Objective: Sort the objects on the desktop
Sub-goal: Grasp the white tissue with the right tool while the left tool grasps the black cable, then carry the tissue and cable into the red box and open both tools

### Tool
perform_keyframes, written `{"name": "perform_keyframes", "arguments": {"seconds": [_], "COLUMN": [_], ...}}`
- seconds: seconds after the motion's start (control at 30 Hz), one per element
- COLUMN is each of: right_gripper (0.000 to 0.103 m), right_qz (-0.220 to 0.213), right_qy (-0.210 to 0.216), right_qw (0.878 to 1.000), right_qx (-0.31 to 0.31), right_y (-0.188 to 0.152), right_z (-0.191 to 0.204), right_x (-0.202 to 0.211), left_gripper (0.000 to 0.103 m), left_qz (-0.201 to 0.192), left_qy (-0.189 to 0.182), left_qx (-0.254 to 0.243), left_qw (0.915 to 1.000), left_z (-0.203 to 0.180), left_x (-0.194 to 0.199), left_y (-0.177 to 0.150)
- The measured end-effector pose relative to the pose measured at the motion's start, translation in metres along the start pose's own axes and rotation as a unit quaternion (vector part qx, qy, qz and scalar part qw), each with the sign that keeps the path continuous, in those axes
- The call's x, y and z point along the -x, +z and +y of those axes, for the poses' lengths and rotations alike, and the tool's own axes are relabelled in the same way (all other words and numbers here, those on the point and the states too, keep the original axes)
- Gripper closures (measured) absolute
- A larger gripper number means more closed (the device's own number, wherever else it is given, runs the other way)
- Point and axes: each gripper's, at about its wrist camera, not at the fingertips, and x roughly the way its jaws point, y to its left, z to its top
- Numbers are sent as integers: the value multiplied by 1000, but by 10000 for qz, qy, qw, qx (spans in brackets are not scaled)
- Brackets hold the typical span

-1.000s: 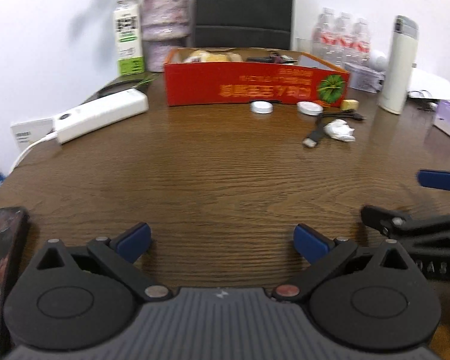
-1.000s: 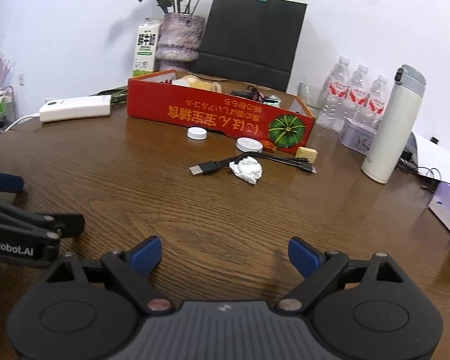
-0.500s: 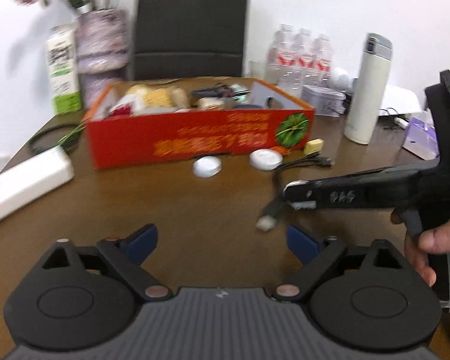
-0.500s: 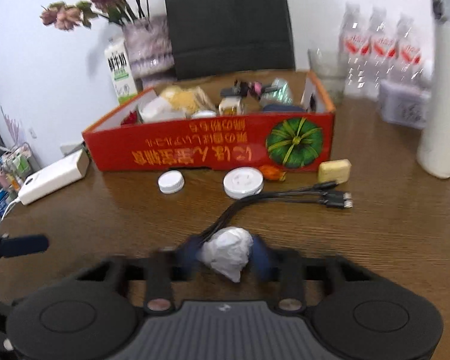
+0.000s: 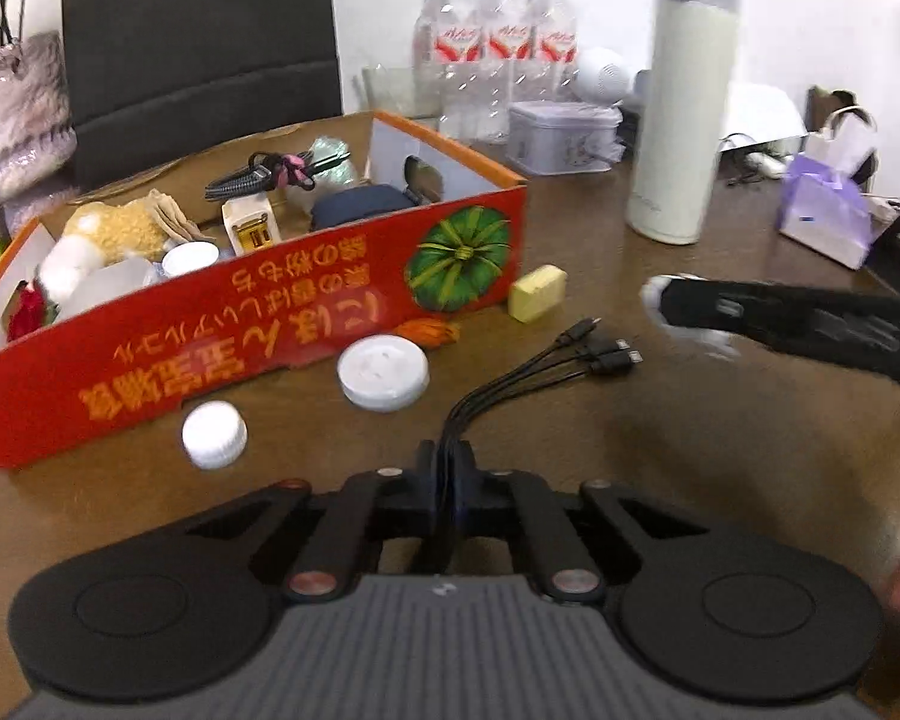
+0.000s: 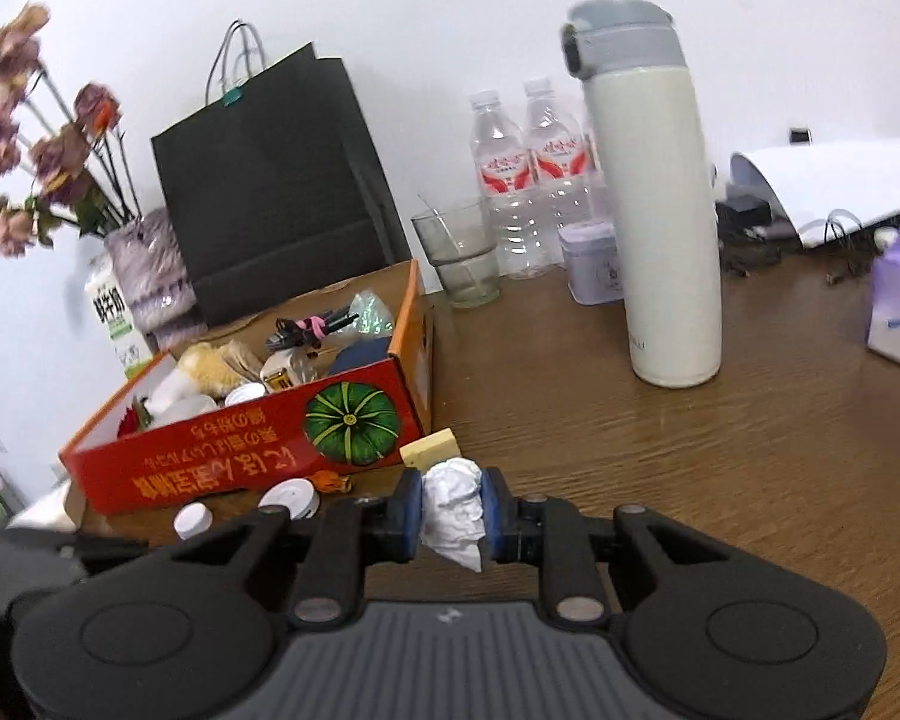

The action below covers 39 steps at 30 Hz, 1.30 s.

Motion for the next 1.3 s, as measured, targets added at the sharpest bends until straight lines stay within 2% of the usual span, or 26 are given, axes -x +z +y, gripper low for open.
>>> {"name": "perform_keyframes", "arguments": {"seconds": [0.1,0.17,0.27,0.4,0.57,0.7,0.83,0.93,1.0,1.13,1.23,1.3], "right_gripper": [83,83,83,83,84,84,84,84,84,84,84,84], "right_qz": [2,-81,-362,-564,-359,-425,-556,-513,-460,153,563,802], "right_qy": [32,81,129,318,892,1035,1118,1087,1109,1146,1027,1001], "right_qw": [9999,9996,9981,9966,9941,9909,9886,9876,9876,9894,9894,9883], "right_qx": [132,256,479,517,510,747,839,1009,1016,881,859,824], "right_y": [-3,-4,-7,-18,-54,-48,-10,26,51,95,111,115], "right_z": [8,16,28,49,82,103,109,114,119,130,136,140], "right_x": [-3,0,18,50,87,106,105,84,60,-15,-69,-101], "left_gripper": [98,98,98,98,98,98,98,98,98,98,98,98], "left_qz": [-363,-519,-828,-1250,-1623,-1871,-2036,-1942,-1803,-1302,-852,-595], "left_qy": [195,355,659,1026,1045,1034,993,943,1056,956,717,816], "left_qx": [73,319,815,1105,1224,1206,1211,1327,1376,1667,1702,1837], "left_qw": [9991,9975,9910,9806,9735,9694,9664,9674,9682,9727,9791,9778], "left_z": [-6,-3,12,37,61,81,107,129,142,174,194,206], "left_x": [37,66,116,172,206,208,195,169,140,68,12,-22], "left_y": [-19,-32,-51,-62,-51,-21,27,62,85,121,140,149]}}
